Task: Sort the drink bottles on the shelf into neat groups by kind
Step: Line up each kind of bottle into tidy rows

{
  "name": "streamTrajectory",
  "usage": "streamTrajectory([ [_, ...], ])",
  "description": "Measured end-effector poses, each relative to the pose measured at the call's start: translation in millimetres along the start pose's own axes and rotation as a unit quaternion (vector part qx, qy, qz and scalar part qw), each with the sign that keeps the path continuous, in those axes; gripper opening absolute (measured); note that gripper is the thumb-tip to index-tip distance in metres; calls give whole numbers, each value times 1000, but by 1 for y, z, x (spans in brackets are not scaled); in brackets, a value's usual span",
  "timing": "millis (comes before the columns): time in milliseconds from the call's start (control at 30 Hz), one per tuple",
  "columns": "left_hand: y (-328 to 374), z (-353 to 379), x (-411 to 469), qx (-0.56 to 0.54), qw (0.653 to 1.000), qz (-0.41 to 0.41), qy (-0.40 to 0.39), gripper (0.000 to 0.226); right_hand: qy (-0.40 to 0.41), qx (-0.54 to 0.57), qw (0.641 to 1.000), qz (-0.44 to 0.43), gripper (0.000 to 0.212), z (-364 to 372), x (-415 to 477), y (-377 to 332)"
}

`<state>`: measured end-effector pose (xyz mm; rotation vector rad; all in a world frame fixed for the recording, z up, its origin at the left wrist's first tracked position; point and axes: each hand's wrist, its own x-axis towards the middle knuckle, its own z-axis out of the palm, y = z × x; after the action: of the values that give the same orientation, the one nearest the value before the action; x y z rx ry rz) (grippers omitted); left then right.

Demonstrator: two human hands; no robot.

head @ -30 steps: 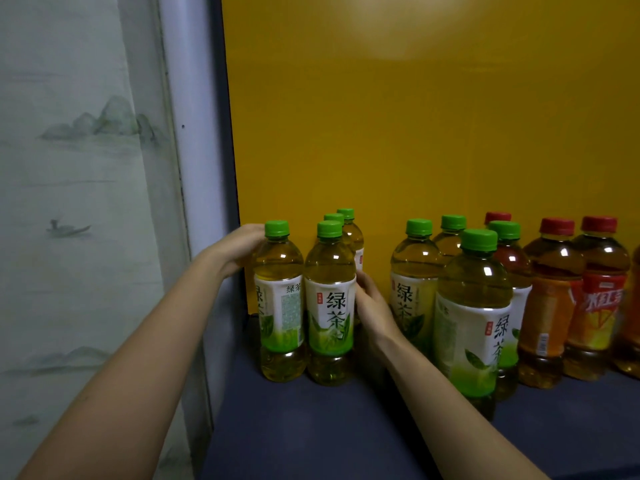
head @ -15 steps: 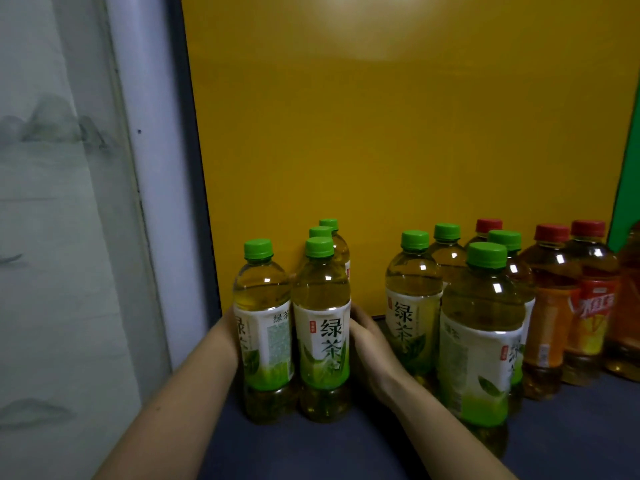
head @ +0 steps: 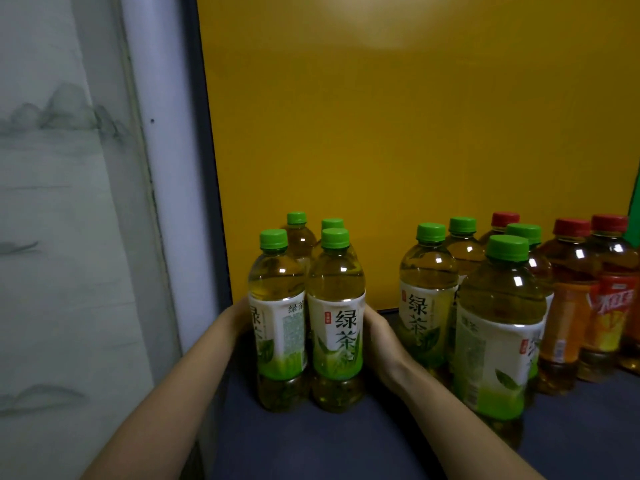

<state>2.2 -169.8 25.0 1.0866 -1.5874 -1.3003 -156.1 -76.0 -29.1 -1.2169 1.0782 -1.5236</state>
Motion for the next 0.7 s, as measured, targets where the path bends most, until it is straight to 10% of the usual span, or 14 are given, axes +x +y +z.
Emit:
streamTrajectory([
  [200,-9,-37,-9,36,996,76,17,14,-5,14,1000,11,40,-1,1,0],
  [700,-29,-97,-79,26,988,116,99,45,-23,-12,999,44,44,4,4,-3],
])
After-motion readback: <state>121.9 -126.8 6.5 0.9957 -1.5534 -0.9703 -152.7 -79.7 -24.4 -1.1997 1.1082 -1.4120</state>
